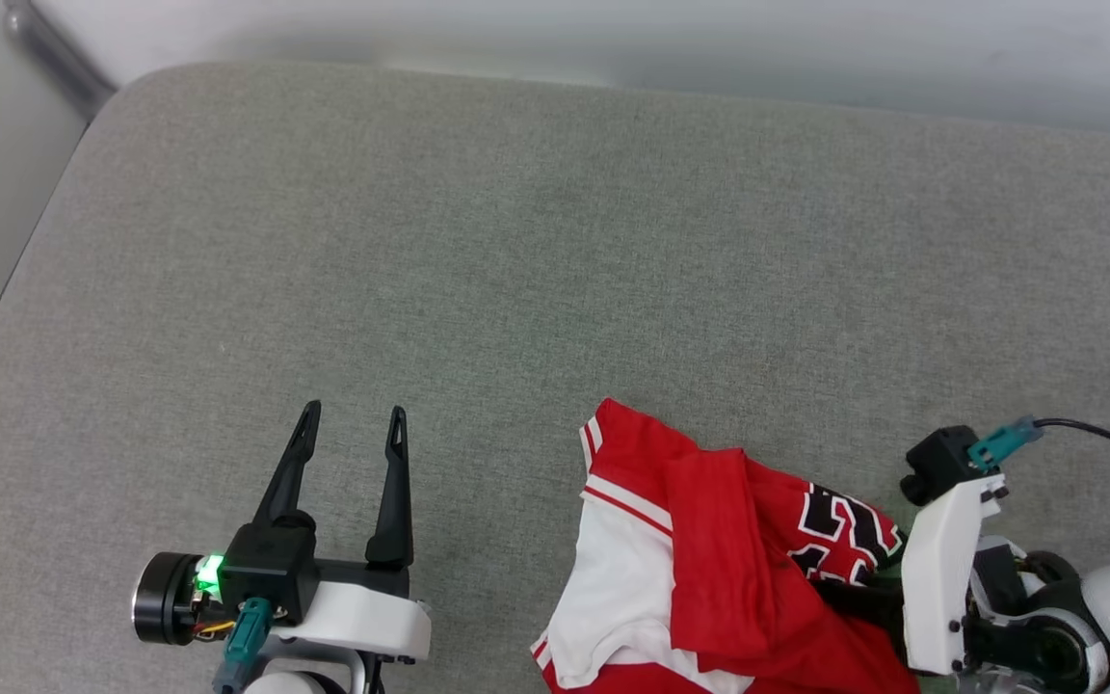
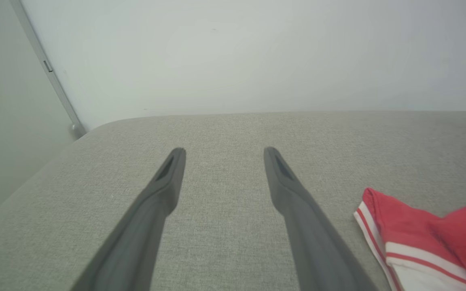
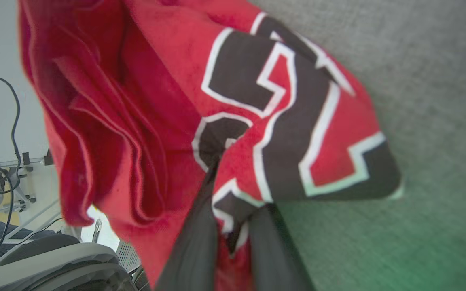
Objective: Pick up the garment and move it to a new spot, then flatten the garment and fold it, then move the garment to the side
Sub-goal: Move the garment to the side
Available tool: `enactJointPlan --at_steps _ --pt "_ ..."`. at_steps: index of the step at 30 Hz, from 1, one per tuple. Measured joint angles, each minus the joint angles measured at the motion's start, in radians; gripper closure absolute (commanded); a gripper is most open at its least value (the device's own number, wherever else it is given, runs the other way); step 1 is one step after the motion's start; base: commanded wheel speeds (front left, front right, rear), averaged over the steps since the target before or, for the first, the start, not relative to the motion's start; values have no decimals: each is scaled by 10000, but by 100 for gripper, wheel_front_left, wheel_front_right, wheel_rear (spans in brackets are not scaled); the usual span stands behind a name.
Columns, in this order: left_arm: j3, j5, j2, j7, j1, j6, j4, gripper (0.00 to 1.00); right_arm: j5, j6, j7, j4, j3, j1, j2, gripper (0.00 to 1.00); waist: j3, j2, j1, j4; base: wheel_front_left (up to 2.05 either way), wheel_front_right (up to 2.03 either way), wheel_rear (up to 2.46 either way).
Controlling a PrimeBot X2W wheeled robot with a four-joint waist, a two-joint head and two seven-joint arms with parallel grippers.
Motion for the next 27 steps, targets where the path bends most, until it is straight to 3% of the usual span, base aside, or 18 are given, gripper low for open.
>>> enactJointPlan --at_steps 10,13,19,27 --pt "86 -38 -2 0 504 86 19 0 203 -8 -692 -922 947 -859 -849 100 -846 0 -1 -325 0 0 0" --pt "153 -94 -6 0 820 107 -31 0 157 -8 -633 -1622 1377 -1281 -1639 100 -1126 0 -1 -770 0 0 0" --pt "270 -107 -6 0 993 127 -136 0 -17 -8 -491 -2366 1749 -1938 -2523 100 -1250 0 -1 -1572 0 0 0" --pt "380 23 -10 0 546 -81 -255 0 -468 -8 -748 -2336 1795 -2824 -3609 100 -796 0 -1 -3086 0 0 0"
